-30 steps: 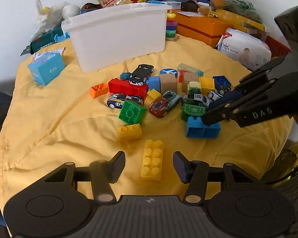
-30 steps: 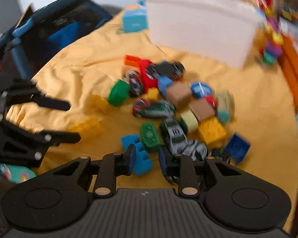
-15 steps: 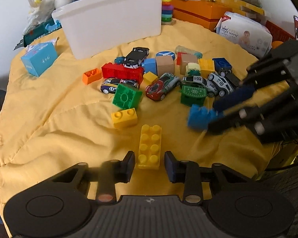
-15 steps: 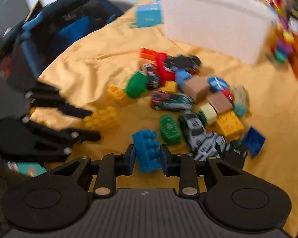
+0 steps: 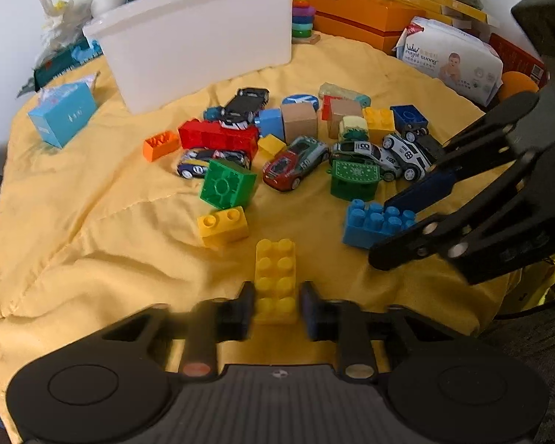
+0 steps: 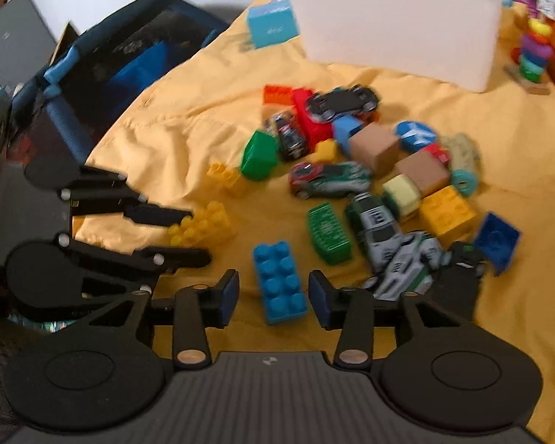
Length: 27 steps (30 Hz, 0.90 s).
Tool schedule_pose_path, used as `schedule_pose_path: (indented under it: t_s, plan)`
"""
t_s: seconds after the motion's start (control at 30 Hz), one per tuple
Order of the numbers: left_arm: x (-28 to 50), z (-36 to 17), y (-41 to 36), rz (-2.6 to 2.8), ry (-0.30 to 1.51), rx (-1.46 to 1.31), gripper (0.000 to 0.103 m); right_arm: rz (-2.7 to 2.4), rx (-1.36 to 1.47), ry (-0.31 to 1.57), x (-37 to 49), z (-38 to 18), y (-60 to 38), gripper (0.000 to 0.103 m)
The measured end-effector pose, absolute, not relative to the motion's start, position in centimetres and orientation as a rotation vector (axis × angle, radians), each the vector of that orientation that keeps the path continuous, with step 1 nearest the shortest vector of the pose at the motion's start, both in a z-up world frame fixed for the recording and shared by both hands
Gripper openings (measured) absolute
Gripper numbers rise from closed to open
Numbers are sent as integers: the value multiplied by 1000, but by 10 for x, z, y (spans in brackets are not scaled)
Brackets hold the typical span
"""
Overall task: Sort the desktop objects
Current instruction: 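Carry both bricks over the white bin and open both tools to drop them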
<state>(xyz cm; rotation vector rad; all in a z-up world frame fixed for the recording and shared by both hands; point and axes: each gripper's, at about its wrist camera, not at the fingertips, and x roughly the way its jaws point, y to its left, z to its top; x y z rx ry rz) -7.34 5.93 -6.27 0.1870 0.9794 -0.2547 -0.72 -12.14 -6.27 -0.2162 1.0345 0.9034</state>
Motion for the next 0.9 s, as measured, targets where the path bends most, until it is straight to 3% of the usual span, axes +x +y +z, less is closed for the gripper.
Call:
schedule_pose_path:
  t_s: [0.07, 0.33, 0.57, 0.9]
  plan:
    - [-73, -60, 61, -253, 972, 170, 27, 878, -274, 1031, -10, -70, -117, 27]
    - [-43, 7, 72, -235, 777, 106, 27, 857, -204, 960, 18, -32, -130, 27]
    - [30, 58, 68, -185, 618, 166, 27, 773, -170, 749, 81, 27, -130, 27]
    - [147, 72, 73, -37, 583, 162, 27, 644, -127, 597, 181, 67, -101, 27]
